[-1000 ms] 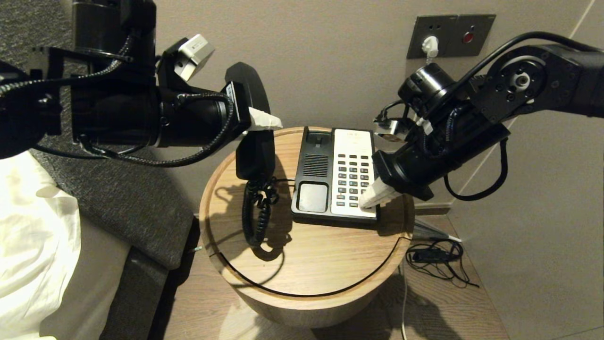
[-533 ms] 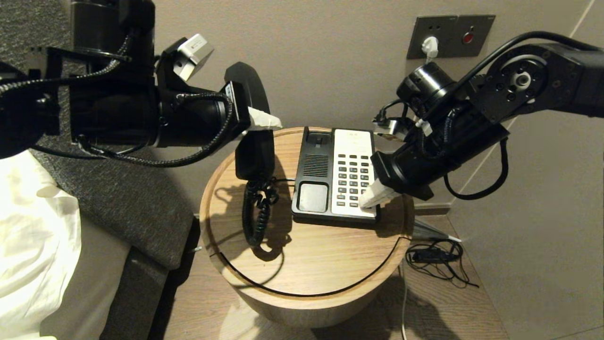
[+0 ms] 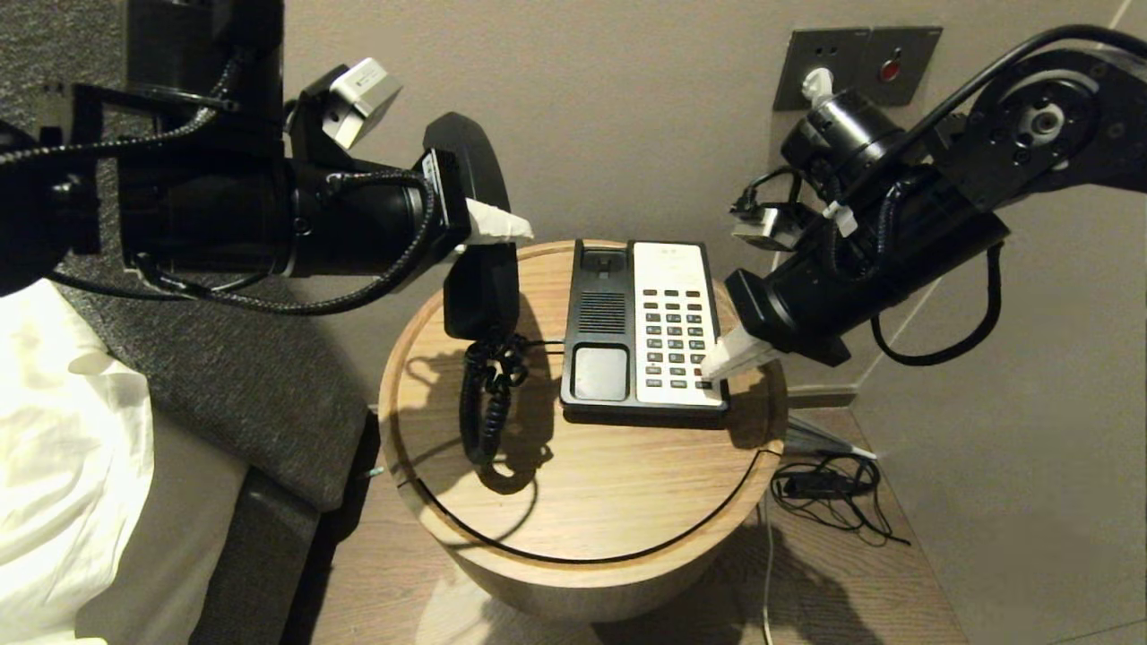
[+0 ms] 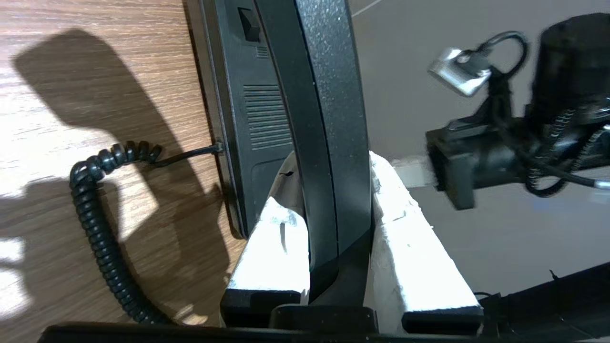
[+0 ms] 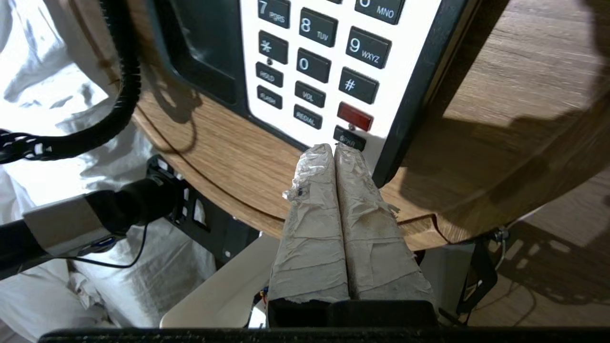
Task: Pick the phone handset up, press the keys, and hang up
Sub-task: Dial the number
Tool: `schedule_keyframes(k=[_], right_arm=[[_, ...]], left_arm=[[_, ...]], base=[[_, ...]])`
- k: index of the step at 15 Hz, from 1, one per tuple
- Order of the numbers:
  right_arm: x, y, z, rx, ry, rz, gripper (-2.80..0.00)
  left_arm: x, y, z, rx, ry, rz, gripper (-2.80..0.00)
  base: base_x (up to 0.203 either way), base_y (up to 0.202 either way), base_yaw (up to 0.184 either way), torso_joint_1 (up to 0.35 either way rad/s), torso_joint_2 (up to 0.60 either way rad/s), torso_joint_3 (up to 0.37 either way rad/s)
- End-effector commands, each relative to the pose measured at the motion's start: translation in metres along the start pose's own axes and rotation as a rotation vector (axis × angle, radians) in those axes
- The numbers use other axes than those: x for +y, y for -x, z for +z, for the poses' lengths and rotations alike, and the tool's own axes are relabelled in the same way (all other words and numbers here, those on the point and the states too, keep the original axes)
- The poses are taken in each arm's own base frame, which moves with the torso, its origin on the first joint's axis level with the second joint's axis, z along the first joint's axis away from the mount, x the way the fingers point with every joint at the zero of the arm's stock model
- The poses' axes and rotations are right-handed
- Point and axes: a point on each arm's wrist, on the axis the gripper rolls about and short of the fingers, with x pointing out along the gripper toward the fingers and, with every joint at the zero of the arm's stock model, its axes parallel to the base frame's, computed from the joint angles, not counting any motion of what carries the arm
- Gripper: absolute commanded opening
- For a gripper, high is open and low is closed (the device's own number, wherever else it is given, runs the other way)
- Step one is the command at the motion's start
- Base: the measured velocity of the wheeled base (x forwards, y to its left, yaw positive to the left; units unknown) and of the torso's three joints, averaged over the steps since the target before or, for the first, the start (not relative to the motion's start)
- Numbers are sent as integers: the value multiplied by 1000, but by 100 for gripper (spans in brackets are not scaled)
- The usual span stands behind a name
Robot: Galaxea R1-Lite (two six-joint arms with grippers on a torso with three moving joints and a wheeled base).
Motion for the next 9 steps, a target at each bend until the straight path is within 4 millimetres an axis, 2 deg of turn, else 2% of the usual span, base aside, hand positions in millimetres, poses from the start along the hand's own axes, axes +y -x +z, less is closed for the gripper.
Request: schedule_keyframes(k=[1, 9], right_arm=[[1, 4, -2, -4, -1, 8, -280], [-5, -14, 3, 26, -12, -6, -280]], left_arm=[[0, 0, -1, 4, 5, 0, -280], [2, -3, -1, 8, 5, 6, -280]], base=[[0, 0, 0, 0, 0, 0], [0, 0, 0, 0, 0, 0]])
